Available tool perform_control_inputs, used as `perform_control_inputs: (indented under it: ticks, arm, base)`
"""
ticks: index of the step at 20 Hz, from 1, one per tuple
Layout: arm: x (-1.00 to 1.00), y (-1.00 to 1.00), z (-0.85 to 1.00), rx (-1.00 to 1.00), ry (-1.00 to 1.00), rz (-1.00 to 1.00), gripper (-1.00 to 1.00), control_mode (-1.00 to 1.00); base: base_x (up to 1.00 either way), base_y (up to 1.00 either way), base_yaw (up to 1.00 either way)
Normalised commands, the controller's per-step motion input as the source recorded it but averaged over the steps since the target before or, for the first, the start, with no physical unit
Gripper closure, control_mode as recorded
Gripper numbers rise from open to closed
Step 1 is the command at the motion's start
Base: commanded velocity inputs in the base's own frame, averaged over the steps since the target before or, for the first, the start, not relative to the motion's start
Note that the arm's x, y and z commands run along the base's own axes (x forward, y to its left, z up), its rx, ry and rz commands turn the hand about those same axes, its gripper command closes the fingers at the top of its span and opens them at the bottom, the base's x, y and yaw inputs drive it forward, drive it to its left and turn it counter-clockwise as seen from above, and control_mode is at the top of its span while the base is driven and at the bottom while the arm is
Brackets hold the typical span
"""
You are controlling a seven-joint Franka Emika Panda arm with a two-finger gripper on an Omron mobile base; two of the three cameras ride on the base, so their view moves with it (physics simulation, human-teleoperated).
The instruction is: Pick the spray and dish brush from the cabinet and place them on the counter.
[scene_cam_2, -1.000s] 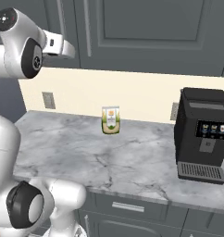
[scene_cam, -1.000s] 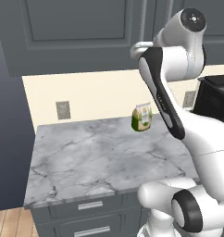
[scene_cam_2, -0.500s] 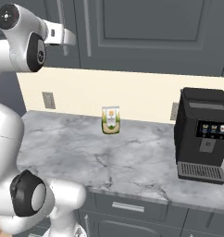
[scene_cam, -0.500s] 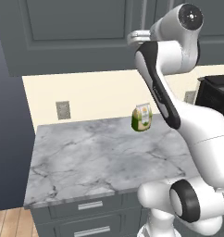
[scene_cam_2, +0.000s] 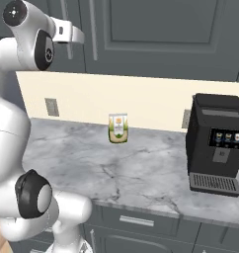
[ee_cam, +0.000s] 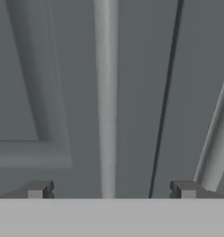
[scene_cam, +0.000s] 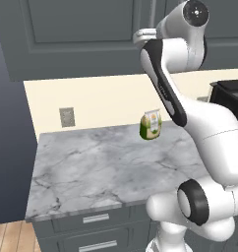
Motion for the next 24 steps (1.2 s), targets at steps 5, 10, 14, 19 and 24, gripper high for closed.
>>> perform_control_inputs:
  ticks: [5, 10, 14, 19, 24]
  arm:
    - [0.28, 0.00, -0.02, 0.00, 0.00, 0.00, -1.00, -1.00]
    - [0.33, 0.00, -0.11, 0.00, 0.00, 0.00, -1.00, -1.00]
    - [0.22, 0.03, -0.10, 0.00, 0.00, 0.00, -1.00, -1.00]
    - [0.16, 0.13, -0.02, 0.00, 0.00, 0.00, 1.00, -1.00]
    - [0.18, 0.02, 0.00, 0.00, 0.00, 0.00, 1.00, -1.00]
  base:
    - [0.00, 0.00, 0.00]
    - [0.00, 0.00, 0.00]
    - [0.00, 0.00, 0.00]
    - [0.00, 0.00, 0.00]
    - [0.00, 0.00, 0.00]
